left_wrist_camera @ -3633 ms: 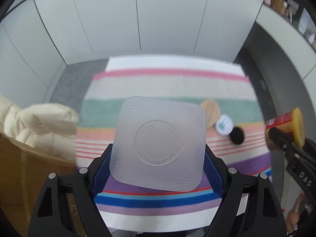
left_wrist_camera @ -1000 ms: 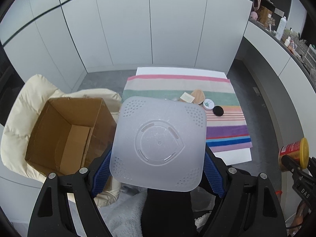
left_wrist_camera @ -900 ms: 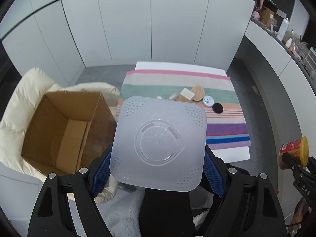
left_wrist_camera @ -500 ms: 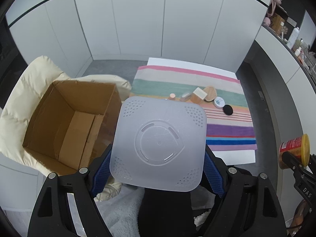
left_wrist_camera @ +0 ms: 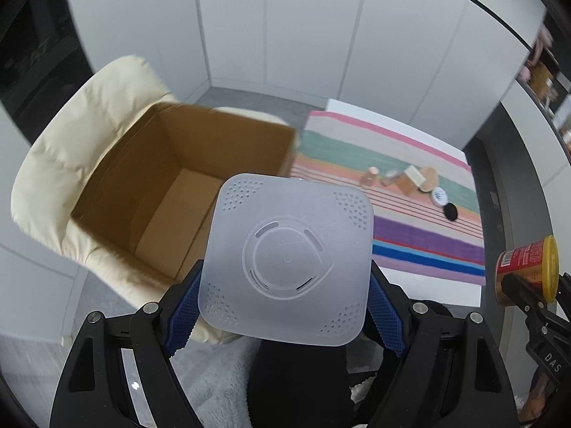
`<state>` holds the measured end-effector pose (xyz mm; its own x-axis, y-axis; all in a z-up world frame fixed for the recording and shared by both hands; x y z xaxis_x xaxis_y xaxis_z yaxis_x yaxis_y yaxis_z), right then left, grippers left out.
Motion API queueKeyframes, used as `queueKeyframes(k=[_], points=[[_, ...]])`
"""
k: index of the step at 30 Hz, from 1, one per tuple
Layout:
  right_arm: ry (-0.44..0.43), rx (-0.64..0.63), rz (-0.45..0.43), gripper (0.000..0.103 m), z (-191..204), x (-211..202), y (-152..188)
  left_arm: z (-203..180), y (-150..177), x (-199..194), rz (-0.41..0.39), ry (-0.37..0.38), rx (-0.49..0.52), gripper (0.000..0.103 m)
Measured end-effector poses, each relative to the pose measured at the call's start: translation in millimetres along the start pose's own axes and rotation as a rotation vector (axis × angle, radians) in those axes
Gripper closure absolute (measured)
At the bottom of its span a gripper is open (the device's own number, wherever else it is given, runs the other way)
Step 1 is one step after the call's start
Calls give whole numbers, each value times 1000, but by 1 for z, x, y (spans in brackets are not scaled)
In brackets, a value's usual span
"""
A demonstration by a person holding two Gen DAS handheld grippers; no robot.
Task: Organize objects
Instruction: 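Lift the frosted case with the left tool while the right tool lifts the jar toward the box, then lower the frosted case into the box with the left tool while the right tool releases the jar inside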
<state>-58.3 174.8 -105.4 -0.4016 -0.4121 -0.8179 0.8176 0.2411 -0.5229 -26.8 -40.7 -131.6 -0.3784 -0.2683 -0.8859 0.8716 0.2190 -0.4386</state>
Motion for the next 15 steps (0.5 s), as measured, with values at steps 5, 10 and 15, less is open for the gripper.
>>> queueKeyframes(k=[5, 10, 15], points=[[-64, -94, 27, 46, 50, 24, -14, 43, 11, 4, 12, -41, -64, 19], [-133, -203, 66, 46, 105, 48, -24, 88, 16, 8, 15, -91, -139, 19], [-168, -286, 100, 46, 143, 68, -31, 120, 18, 20, 39, -110, -196, 19]])
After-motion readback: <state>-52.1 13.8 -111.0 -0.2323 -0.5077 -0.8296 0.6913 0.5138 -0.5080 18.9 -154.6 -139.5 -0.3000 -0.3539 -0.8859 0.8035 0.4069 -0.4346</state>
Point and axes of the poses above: each gripper's, at about its wrist camera, not at the fingertips, and x roughly the way its jaws point, z to its left, y to its underside, the point moved 8 cm from there along x, roughly the way its jaws point, and after that the axes turned 13 degrees about -y, right-handed, at the moved point
